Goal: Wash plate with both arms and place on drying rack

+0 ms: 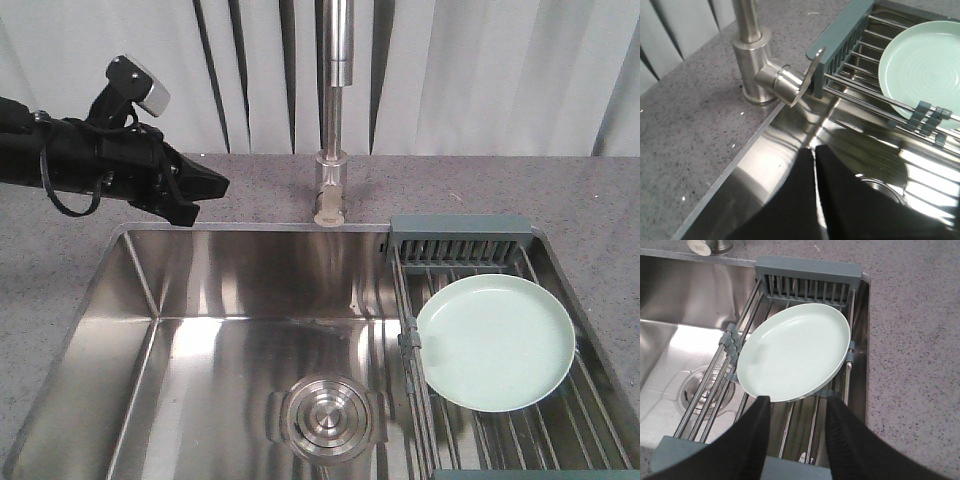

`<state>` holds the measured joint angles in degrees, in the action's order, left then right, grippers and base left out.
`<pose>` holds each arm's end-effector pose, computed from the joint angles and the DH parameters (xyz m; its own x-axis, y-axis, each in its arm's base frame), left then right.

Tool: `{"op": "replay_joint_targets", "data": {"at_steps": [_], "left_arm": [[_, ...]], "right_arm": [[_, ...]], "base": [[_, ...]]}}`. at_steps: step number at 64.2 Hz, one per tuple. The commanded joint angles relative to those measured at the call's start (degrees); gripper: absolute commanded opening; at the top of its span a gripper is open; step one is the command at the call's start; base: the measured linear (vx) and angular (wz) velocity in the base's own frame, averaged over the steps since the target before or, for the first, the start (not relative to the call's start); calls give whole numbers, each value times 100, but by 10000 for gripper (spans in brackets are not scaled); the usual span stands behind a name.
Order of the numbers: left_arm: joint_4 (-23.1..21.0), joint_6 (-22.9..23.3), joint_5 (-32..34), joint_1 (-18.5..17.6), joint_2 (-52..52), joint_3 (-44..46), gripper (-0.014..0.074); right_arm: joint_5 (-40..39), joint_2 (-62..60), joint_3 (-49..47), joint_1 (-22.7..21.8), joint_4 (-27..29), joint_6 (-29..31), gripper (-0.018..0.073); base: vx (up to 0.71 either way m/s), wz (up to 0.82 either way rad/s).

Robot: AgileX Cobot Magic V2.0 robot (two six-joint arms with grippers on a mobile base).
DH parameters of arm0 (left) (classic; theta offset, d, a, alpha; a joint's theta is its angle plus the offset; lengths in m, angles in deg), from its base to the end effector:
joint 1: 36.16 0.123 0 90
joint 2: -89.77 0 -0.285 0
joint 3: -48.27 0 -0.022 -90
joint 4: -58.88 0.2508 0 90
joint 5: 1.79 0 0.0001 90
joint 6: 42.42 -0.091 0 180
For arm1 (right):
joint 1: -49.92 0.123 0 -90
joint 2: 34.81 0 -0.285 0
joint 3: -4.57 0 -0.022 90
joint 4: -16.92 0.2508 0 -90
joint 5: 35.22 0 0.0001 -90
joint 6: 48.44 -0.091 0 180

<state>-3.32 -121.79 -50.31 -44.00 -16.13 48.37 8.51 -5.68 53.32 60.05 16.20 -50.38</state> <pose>0.3629 -0.1109 0.3030 -0.3338 0.3996 -0.8538 0.8301 0.5538 -0.0654 0.0681 0.0114 0.2881 -0.5199 -0.0677 -0.8515 -0.1558 0.9877 0.0165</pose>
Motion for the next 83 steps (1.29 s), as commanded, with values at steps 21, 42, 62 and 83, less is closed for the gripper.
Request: {"op": "replay_joint_targets", "data": {"at_steps": [21,42,62,83], "left_arm": [[-643,-1789,351,-927,-420,193,-8],[-1369,-2729,1009,-1432,-720,202,-8],[-1525,-2568,919,-1446,-1265,961,-8],[-1472,-2560,1248,-1446,-1757,1873,-8]], "right_arm": [[-367,43,-143,11,-40,42,277],[-367,43,-143,11,-40,42,277],[-367,43,-143,11,-40,42,277],[-367,43,-143,11,-40,42,277]], "base": [[0,0],[0,0],[0,0],[0,0]]}}
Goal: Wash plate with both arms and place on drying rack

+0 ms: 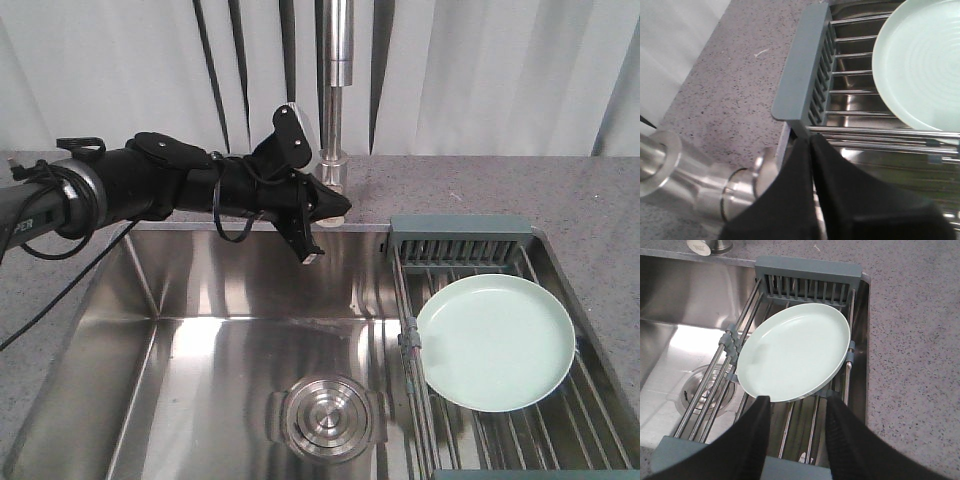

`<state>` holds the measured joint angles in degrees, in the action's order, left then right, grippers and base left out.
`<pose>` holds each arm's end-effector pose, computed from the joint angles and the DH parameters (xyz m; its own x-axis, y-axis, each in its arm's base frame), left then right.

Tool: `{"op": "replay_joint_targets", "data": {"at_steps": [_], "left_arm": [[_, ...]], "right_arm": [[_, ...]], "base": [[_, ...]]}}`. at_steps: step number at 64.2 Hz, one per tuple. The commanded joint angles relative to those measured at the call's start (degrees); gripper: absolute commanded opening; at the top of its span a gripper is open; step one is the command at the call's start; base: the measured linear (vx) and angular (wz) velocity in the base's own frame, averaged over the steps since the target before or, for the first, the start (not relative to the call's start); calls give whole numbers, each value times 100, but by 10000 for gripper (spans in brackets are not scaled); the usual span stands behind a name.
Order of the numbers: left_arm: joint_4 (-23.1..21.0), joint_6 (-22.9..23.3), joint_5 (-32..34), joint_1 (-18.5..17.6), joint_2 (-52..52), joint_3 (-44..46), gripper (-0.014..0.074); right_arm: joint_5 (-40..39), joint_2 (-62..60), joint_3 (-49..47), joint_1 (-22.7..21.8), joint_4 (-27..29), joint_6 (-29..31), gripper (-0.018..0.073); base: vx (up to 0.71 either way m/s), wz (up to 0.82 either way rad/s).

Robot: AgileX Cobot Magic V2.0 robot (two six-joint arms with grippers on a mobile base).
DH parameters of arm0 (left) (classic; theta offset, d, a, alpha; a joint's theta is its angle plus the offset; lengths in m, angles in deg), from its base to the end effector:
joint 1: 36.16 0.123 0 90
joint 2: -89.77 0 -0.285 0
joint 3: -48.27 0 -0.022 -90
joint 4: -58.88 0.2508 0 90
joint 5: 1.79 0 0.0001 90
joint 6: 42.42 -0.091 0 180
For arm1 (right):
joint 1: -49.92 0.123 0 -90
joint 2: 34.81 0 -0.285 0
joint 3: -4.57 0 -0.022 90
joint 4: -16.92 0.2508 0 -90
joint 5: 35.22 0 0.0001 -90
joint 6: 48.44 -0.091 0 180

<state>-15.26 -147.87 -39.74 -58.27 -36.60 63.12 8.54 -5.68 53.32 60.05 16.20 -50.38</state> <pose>0.4165 -0.2274 0.2404 0.0208 0.4940 -0.8692 0.9163 0.3383 0.2142 0.0681 0.0114 0.2881 -0.5204 -0.0678 -0.8512 -0.1557 0.9877 0.0165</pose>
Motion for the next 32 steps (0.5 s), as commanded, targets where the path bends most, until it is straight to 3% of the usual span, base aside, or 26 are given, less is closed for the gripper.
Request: {"op": "replay_joint_targets", "data": {"at_steps": [1,11,22,32], "left_arm": [[-278,49,270,-20,290,443,-8],[-275,132,463,64,298,852,-8],[-46,748,209,133,310,1151,-8],[925,1756,77,133,478,1172,-8]], "right_arm": [[-369,43,-143,11,-40,42,277],[-369,43,-143,11,-40,42,277],[-369,43,-143,11,-40,42,277],[-369,43,-143,11,-40,42,277]], "base": [[0,0],[0,0],[0,0],[0,0]]}}
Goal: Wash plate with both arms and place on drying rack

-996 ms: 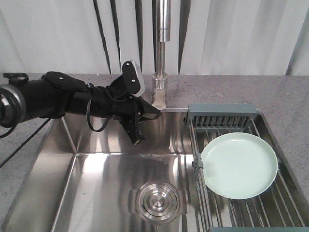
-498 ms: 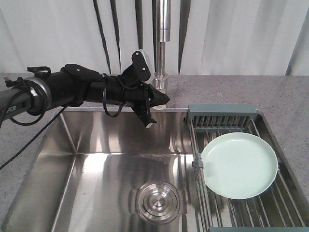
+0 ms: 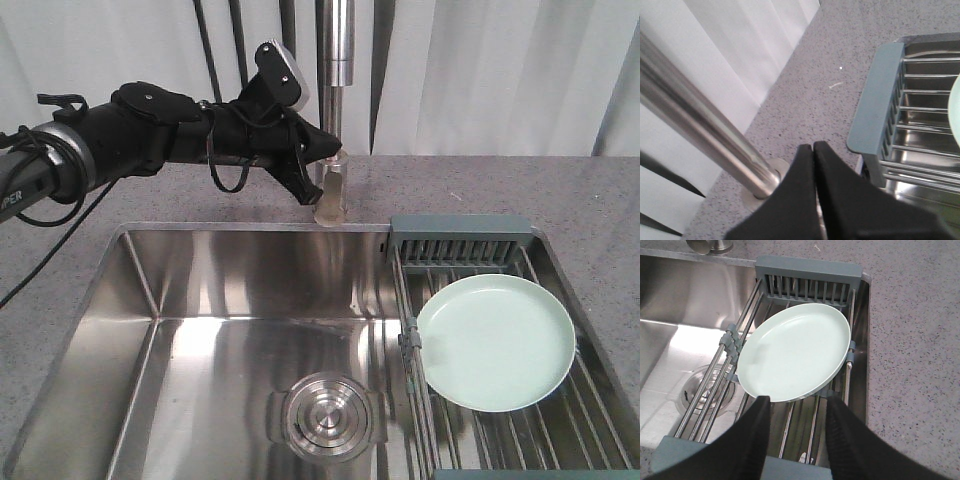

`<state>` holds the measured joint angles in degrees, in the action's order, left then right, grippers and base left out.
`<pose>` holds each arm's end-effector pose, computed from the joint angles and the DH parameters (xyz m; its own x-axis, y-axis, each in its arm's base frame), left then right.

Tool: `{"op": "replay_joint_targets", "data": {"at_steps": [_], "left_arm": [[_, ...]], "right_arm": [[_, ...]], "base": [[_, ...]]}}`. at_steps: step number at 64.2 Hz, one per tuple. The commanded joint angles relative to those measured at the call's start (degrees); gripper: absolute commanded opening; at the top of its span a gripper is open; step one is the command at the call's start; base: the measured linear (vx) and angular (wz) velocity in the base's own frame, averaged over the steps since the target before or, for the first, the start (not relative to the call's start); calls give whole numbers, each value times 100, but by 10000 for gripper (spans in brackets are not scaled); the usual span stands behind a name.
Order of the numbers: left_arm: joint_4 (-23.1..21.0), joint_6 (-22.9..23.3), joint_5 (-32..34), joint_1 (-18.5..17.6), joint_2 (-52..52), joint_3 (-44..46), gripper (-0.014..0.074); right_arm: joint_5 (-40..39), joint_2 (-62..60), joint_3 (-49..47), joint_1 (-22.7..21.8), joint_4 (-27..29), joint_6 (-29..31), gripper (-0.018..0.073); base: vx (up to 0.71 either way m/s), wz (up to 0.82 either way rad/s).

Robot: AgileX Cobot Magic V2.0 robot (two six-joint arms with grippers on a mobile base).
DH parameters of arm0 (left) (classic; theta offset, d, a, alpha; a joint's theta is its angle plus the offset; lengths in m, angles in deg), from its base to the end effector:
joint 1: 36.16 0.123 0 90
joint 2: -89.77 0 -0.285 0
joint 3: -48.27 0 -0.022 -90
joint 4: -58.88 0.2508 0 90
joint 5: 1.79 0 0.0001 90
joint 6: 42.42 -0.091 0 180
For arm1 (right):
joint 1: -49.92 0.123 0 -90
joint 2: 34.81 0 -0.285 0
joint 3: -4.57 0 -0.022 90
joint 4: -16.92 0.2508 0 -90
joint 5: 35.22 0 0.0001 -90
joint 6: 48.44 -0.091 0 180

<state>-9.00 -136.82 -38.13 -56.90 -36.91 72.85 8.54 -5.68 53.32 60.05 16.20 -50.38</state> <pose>0.4381 -0.2194 0.2853 0.0183 0.4557 -0.8899 0.8667 0.4365 0.2413 0.0681 0.0114 0.2881 -0.5204 -0.0678 -0.8512 -0.1557 0.9877 0.0165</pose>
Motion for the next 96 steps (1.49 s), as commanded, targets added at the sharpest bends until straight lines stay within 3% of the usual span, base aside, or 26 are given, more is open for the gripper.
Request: {"op": "replay_joint_targets", "data": {"at_steps": [1,8,23,30,33,40,60,68,76,86,89,96], "left_arm": [[407,829,-84,-3,541,198,-8],[1359,1825,-58,-3,763,198,-8],[3699,4908,-118,215,1335,198,-8],[4519,6353,-440,509,1596,140,-8],[4699,6677,-498,614,1776,-5,-8],[4934,6791,-443,854,2325,-770,-8],[4945,6915,122,1647,4254,-3105,-8],[4969,7314,273,1939,5018,-3831,-8],[5478,7910,168,2041,5681,-4378,-8],[6943,9143,-166,2041,6356,-4792,-8],[7194,9356,-254,2041,6564,-4897,-8],[7091,9410,-316,2035,7076,-5143,-8]], "right_arm": [[-369,43,-143,11,-40,42,277],[-369,43,-143,11,-40,42,277],[-369,43,-143,11,-40,42,277],[-369,43,-143,11,-40,42,277],[-369,43,-143,11,-40,42,277],[-369,43,-143,11,-40,42,277],[-369,43,-143,11,-40,42,277],[-369,43,-143,11,-40,42,277],[-369,43,-143,11,-40,42,277],[-369,43,-143,11,-40,42,277],[-369,43,-143,11,-40,42,277],[-369,43,-143,11,-40,42,277]], "base": [[0,0],[0,0],[0,0],[0,0],[0,0],[0,0],[0,0],[0,0],[0,0],[0,0],[0,0],[0,0]]}}
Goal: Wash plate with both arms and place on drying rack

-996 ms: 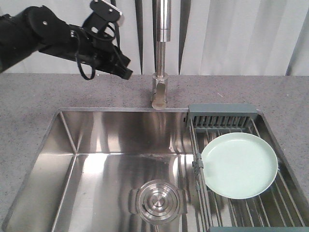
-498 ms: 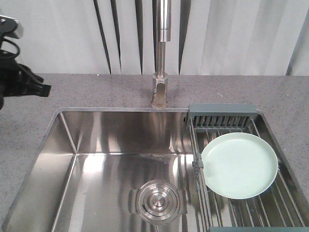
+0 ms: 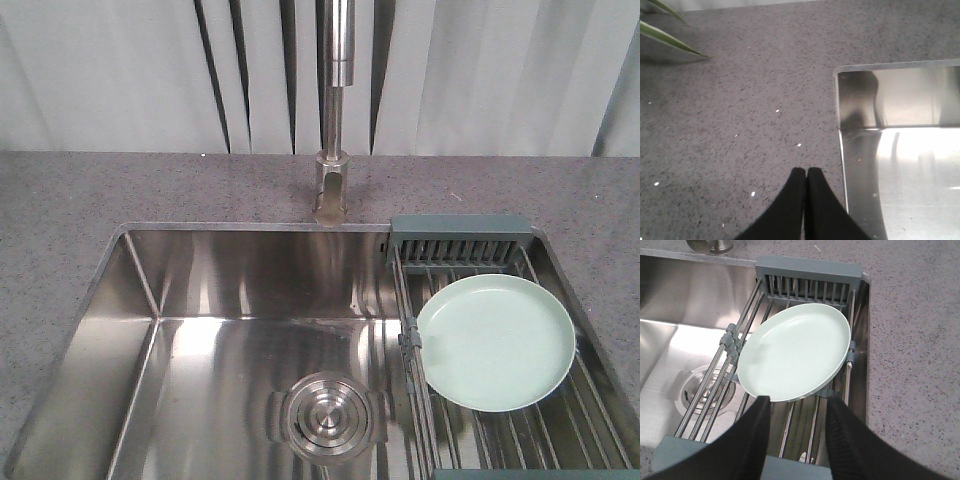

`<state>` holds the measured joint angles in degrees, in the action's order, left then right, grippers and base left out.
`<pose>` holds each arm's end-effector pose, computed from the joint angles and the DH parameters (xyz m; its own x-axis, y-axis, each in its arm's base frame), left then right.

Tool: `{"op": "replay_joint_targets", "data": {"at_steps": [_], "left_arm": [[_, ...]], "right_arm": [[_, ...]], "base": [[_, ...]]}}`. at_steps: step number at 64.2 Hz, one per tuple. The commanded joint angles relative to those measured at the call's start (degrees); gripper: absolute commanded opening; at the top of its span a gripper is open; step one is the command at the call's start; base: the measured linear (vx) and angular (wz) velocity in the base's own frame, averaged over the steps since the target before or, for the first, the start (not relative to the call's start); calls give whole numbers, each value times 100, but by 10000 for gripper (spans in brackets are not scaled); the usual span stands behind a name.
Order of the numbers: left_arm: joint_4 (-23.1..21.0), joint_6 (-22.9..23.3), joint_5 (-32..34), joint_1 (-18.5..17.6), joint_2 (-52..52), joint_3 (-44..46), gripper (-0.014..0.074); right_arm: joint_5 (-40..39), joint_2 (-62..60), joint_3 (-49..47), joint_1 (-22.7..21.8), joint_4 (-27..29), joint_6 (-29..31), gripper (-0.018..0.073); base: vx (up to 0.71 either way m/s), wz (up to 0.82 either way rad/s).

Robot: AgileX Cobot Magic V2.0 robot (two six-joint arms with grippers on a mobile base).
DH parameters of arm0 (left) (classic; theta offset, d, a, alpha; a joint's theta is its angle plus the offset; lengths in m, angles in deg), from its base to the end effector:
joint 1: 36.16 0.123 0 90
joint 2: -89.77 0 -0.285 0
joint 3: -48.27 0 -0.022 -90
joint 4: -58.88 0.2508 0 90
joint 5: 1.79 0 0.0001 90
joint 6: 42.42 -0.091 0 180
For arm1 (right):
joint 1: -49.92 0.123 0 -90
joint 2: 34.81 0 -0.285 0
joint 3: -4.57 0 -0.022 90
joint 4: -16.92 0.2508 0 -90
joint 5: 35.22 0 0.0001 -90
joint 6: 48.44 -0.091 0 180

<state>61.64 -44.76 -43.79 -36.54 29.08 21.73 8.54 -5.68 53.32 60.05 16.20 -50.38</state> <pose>0.1804 0.0017 0.3481 -0.6315 0.0807 -0.7711 0.0301 0.9964 0.0796 0.0681 0.0114 0.2881 -0.5204 -0.0678 -0.8512 -0.1557 0.9877 0.0165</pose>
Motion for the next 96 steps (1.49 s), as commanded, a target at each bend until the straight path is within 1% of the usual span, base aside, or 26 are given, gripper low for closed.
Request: {"op": "replay_joint_targets", "data": {"at_steps": [1,4,16,21,27,34,43,52,57,61,72,83,96], "left_arm": [[-15,199,250,-1,555,-70,-8],[-138,179,250,-1,840,-218,-7],[-394,32,249,-1,1995,-926,-6],[-619,32,233,-1,2398,-1201,-6],[-677,47,110,-1,2790,-1487,-6],[-677,47,-31,-1,3039,-1652,-6],[-677,47,-167,-1,3100,-1713,-6],[-647,41,-90,-46,3188,-1740,-6],[-674,41,326,-59,3440,-1928,-6],[-674,41,808,-59,3704,-2225,-6],[-674,53,1837,-59,4337,-3099,-6],[-674,53,2550,-59,4780,-3917,-6],[-674,53,3351,-59,5256,-4642,-6]], "right_arm": [[-369,43,-143,11,-40,42,277],[-369,43,-143,11,-40,42,277],[-369,43,-143,11,-40,42,277],[-369,43,-143,11,-40,42,277],[-369,43,-143,11,-40,42,277],[-369,43,-143,11,-40,42,277],[-369,43,-143,11,-40,42,277],[-369,43,-143,11,-40,42,277],[-370,43,-143,11,-35,42,277],[-370,43,-143,11,-52,42,277],[-370,43,-143,11,-52,42,277],[-370,43,-143,11,-52,42,277],[-370,43,-143,11,-52,42,277]], "base": [[0,0],[0,0],[0,0],[0,0],[0,0],[0,0],[0,0],[0,0],[0,0],[0,0],[0,0],[0,0],[0,0]]}}
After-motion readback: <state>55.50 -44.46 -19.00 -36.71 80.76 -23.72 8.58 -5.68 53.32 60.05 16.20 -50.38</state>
